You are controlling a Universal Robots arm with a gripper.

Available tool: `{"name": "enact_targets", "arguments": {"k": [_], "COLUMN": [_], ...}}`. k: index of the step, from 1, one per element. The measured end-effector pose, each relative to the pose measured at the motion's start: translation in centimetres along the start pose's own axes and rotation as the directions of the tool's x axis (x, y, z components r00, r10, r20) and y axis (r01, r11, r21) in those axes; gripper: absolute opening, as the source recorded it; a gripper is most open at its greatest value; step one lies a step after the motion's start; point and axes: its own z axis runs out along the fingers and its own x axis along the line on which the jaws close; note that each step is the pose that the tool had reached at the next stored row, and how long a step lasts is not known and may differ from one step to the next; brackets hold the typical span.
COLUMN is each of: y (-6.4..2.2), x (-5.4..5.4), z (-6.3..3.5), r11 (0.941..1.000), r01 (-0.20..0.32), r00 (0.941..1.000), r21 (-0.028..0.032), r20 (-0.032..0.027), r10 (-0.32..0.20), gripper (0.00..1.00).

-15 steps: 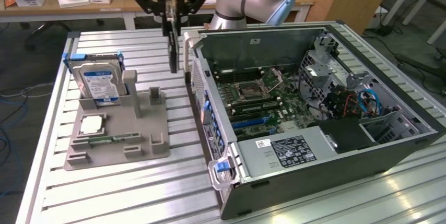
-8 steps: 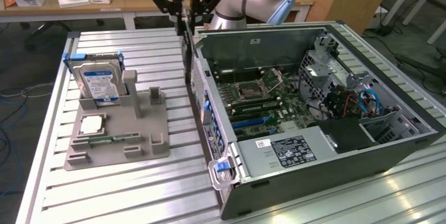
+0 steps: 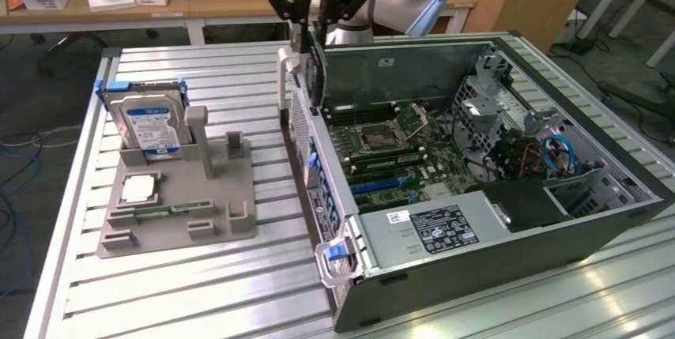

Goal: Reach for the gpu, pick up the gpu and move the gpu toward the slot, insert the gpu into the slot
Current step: 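Pick up the gpu and move the gpu toward the slot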

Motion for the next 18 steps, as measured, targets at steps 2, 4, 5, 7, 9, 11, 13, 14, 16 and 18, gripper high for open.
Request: {"name": "enact_targets", "arguments": {"k": [2,4,5,7,9,11,13,14,16,18], "y": [0.05,0.09,0.11,0.15,0.2,0.24,0.29,0.31,0.34,0.37], "x": [-0.9,-1.8,-2.2,-3.2,-4.1,-5.0,-5.9,-6.4,-7.1,-7.6], "z": [0.04,0.07,0.08,0.12,0.15,0.18,0.2,0.21,0.22,0.22], "r11": [1.0,1.0,1.0,1.0,1.0,1.0,1.0,1.0,1.0,1.0], "r01": [0.0,0.0,0.0,0.0,0.0,0.0,0.0,0.0,0.001,0.006], "r00": [1.0,1.0,1.0,1.0,1.0,1.0,1.0,1.0,1.0,1.0], "r21": [-0.0001,-0.0001,0.0,0.0,-0.0001,-0.0002,0.0,0.0,-0.0001,0.0], "r20": [0.0001,0.0,0.0001,0.0,0.0001,0.0001,0.0,0.0001,-0.0001,-0.0003], "r10": [0.0,0.0,0.0,0.0,0.0,0.0,0.0,0.0,-0.001,-0.006], "gripper": [0.26,0.26,0.26,0.26,0.26,0.26,0.26,0.26,0.26,0.26]}}
